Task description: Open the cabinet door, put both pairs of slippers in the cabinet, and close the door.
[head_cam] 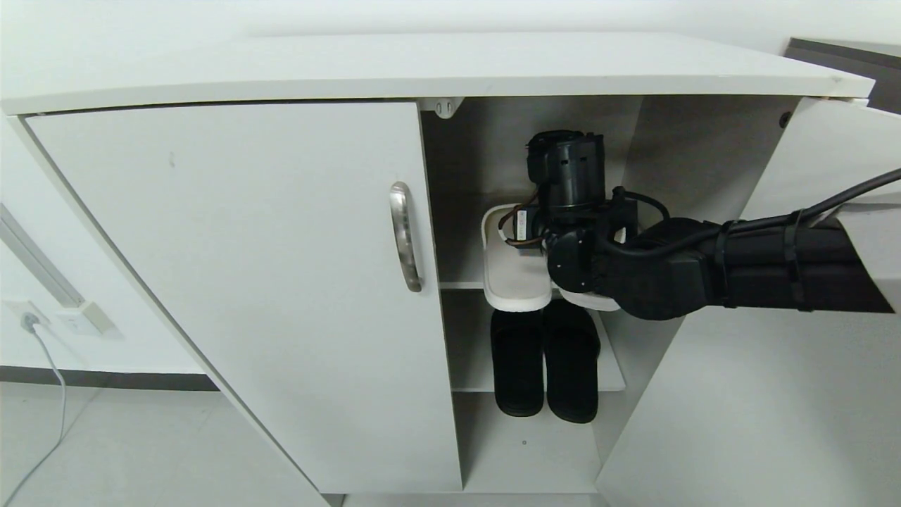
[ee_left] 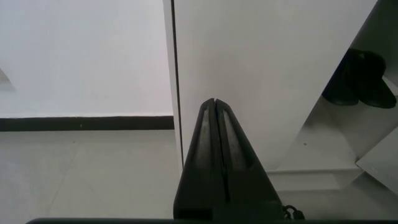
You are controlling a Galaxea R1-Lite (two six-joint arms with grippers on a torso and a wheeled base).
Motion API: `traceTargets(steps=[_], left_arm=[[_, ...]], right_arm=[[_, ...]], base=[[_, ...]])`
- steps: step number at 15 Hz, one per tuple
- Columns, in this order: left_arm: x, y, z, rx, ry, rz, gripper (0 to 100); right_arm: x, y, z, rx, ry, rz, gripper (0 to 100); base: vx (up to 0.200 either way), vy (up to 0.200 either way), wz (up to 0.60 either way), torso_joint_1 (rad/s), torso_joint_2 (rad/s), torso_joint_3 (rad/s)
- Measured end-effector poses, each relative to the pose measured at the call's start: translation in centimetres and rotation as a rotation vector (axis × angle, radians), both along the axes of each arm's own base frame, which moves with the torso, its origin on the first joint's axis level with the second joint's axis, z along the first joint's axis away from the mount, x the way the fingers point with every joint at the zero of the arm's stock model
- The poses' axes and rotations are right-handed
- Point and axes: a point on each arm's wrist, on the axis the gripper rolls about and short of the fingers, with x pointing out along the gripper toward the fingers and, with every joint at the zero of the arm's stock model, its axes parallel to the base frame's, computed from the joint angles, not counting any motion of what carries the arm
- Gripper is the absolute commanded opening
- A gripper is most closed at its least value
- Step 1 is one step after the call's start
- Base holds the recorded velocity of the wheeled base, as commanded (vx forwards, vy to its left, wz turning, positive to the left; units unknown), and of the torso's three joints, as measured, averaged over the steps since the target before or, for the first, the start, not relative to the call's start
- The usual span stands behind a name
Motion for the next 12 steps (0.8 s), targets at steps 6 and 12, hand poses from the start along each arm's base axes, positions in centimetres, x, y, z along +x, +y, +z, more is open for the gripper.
traceTargets(steps=[6, 12], left_arm=[[0.0, 0.0, 0.0, 0.001, 0.000, 0.000, 0], [0.0, 0.0, 0.0, 0.004, 0.000, -0.001, 0]], right_arm=[[-4.6, -0.2, -0.2, -0.037, 0.041, 0.066, 100], [-11.5, -2.1, 0.8, 0.010, -0.001, 0.188, 100]], base=[[0.000, 0.000, 0.00, 0.000, 0.00, 0.000], [0.000, 0.000, 0.00, 0.000, 0.00, 0.000]])
